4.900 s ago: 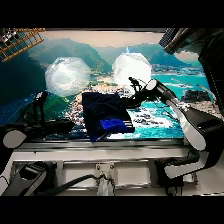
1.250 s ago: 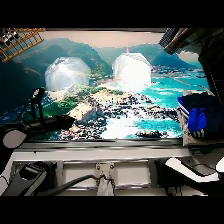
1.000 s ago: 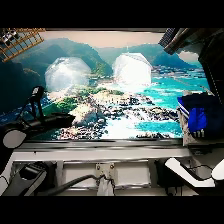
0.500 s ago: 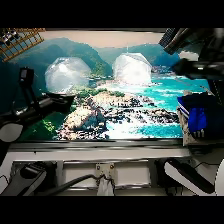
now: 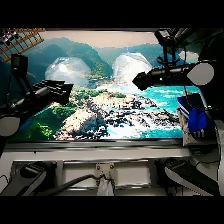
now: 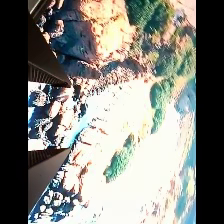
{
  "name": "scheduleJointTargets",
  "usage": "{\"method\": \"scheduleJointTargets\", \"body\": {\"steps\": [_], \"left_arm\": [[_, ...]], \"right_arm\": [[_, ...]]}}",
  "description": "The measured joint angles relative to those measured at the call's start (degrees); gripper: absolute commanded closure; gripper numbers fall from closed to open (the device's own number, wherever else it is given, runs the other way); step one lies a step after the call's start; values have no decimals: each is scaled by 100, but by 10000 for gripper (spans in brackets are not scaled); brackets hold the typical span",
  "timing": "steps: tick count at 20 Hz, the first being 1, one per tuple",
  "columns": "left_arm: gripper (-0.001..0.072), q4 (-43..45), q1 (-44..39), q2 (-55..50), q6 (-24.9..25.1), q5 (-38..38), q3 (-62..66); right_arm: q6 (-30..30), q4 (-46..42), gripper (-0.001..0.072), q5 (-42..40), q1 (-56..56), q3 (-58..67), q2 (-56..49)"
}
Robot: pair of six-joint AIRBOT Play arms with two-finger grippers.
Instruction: Fold the clothes and pants, and hang the long-sleeved shirts on hangers.
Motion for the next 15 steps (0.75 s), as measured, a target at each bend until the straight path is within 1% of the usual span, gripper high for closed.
{"method": "scheduleJointTargets", "body": {"steps": [15], "left_arm": [[307,0,0,-7,22,31,9]], "right_arm": [[-13,-11,273,-46,157,0,0]]}}
